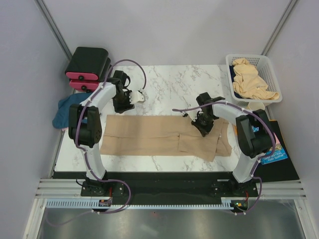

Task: Fold and stack the t-shirts
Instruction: Rotate the tshirt 90 degrees

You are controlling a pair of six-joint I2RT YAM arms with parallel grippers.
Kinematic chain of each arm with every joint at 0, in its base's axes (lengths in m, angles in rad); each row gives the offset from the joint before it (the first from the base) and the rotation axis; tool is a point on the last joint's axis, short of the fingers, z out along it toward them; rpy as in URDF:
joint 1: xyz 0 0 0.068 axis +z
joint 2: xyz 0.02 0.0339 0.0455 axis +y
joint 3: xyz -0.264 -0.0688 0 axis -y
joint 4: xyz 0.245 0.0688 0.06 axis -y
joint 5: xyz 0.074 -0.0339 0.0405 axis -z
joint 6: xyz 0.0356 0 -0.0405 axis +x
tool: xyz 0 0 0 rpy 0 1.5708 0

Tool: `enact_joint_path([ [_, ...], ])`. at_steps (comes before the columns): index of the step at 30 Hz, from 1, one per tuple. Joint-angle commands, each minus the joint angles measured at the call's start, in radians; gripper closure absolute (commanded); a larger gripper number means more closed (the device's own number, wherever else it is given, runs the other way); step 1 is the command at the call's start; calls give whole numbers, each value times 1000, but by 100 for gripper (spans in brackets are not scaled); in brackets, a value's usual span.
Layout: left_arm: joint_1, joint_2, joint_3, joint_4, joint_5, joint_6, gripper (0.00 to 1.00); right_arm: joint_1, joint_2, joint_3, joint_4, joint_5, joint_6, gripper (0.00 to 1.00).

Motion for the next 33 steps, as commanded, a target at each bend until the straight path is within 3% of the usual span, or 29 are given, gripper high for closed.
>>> enact_joint_path([
  [1,10,-60,60,35,-19,-55,40,-30,68,32,93,39,27,100],
  [9,32,-48,135,95,-71,-112,40,-56,256,217,135,137,59,100],
  [15,50,-13,216,130,-111,-172,41,-56,415,444,141,242,22,100],
  [20,50,-10,203,152,-108,-173,40,-58,557,700,142,338,-67,100],
  [28,52,-4,186,169,-98,-163,41,-50,837,1157,170,368,-156,100],
  [33,52,3,177,178,-87,-163,41,-15,873,1109,421,401,-258,100],
])
